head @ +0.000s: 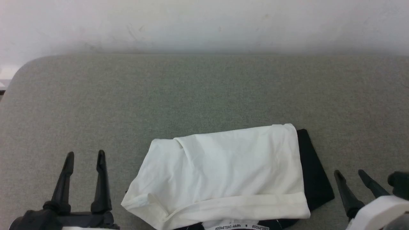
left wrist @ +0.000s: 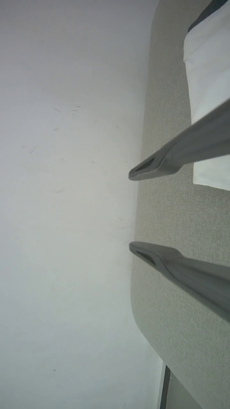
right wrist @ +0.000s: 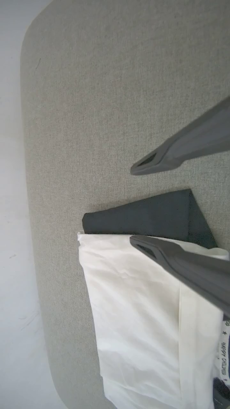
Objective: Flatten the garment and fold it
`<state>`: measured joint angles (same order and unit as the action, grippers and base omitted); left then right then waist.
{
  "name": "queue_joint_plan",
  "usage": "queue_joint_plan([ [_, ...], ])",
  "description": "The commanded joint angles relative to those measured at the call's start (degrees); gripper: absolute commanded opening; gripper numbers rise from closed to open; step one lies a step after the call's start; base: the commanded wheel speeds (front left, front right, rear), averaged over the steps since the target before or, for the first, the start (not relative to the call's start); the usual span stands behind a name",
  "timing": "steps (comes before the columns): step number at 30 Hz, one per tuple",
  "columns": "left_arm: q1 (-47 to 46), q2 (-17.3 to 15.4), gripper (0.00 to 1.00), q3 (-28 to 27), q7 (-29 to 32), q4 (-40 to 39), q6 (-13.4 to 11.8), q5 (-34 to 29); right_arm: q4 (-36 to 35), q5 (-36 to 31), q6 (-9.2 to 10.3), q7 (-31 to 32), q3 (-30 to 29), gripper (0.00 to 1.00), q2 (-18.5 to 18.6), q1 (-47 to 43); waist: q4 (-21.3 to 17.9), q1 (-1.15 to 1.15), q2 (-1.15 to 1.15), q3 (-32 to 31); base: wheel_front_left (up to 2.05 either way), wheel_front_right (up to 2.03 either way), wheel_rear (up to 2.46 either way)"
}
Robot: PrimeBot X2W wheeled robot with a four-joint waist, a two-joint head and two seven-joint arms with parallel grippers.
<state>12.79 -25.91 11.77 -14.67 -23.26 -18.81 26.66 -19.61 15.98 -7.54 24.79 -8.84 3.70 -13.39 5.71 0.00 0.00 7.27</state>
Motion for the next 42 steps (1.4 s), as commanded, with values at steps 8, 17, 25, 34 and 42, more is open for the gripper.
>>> queue_joint_plan([
  [8,-4.0,6.0,1.00,-0.7,-0.3,1.0,4.5,-4.7,9.4,-2.6,0.05,3.7,2.6,1.00,2.1,10.2,3.0,0.00,0.00,8.5,0.00,0.00,0.00],
  [17,-6.3,9.1,1.00,-1.1,-0.3,3.8,8.8,-5.7,15.0,-0.7,0.05,8.1,5.8,1.00,4.5,14.3,4.8,0.00,0.00,10.9,0.00,0.00,0.00],
  [25,-6.7,10.9,1.00,-1.5,-0.3,5.8,11.6,-5.5,16.5,4.3,0.05,13.7,10.9,1.00,4.9,14.7,5.5,0.00,0.00,11.5,0.00,0.00,0.00],
  [34,-7.2,12.2,1.00,-2.0,-0.3,7.6,13.5,-5.2,17.9,2.2,0.05,12.2,9.1,0.00,3.7,15.6,5.5,0.00,0.00,11.2,0.00,0.00,0.00],
  [42,-5.1,12.4,1.00,-3.0,-0.3,8.1,13.6,-5.0,17.8,0.0,0.05,8.3,1.2,0.00,5.1,15.1,3.5,0.00,0.00,7.7,0.00,0.00,0.00],
])
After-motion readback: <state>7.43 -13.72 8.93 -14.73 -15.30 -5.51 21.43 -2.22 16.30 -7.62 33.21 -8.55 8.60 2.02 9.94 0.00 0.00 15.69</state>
